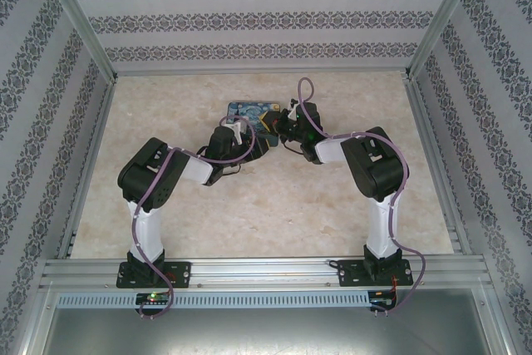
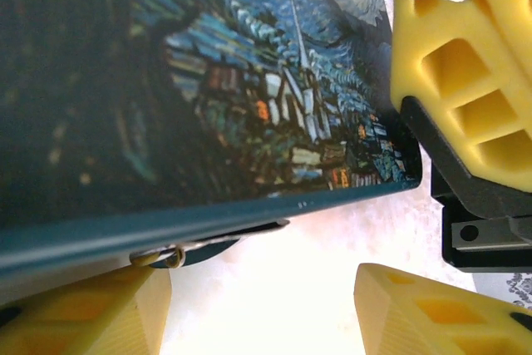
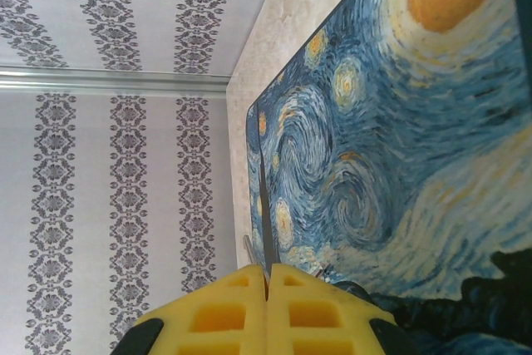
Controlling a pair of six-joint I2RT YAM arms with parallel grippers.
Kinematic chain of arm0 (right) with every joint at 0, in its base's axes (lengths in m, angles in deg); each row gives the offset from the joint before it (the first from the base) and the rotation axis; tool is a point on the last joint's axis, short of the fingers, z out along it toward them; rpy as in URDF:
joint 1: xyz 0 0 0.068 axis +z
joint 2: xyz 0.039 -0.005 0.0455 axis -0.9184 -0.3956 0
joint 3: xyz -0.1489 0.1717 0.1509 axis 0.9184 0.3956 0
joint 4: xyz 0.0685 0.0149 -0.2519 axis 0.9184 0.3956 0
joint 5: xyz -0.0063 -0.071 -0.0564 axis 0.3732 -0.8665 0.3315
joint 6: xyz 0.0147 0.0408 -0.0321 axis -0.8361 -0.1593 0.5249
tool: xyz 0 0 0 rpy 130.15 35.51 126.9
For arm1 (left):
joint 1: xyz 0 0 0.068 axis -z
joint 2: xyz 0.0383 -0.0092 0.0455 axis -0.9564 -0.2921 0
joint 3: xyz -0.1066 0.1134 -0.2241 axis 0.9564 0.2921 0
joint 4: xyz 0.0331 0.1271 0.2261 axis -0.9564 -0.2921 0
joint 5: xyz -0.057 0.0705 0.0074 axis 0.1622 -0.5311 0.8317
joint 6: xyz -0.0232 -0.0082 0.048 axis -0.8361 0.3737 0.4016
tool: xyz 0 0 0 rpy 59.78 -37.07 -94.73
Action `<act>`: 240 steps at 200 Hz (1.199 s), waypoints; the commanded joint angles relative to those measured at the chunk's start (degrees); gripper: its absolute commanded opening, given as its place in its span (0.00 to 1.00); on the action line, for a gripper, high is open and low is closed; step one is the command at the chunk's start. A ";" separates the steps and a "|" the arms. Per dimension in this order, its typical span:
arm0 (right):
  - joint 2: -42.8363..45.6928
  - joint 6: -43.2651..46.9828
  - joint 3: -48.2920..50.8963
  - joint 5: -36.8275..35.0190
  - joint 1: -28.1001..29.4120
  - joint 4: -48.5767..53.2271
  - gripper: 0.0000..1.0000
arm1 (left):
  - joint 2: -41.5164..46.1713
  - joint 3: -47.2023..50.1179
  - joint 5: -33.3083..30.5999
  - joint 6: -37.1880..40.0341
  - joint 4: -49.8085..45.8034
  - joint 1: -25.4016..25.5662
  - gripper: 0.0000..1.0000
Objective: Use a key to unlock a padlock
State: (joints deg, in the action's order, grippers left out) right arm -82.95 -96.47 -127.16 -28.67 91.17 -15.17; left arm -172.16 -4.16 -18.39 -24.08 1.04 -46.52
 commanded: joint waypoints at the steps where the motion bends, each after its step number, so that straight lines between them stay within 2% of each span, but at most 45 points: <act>1: -1.09 0.46 1.20 0.16 -0.83 -1.79 0.00 | -1.41 0.58 0.32 -2.33 2.63 -0.25 0.63; 85: -1.07 0.24 1.46 0.13 -0.98 -2.18 0.00 | -0.63 -0.75 -3.75 -0.40 -4.08 -0.40 0.76; 149: -1.27 0.16 1.25 0.24 -1.09 -2.23 0.00 | 5.77 1.38 -13.52 5.11 -14.56 -1.29 0.85; 202: -2.28 -0.02 -0.18 0.50 -1.42 -2.05 0.00 | 4.83 -2.04 -13.34 14.35 -20.10 -1.58 0.86; 240: -2.72 -0.18 -1.85 0.95 -2.12 -1.55 0.00 | 2.62 -5.29 -9.70 21.57 -22.78 -1.81 0.85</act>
State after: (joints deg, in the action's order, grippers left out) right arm -84.11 -96.52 -127.12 -28.19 89.99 -16.45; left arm -167.39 -7.33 -29.06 -10.00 -16.38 -47.28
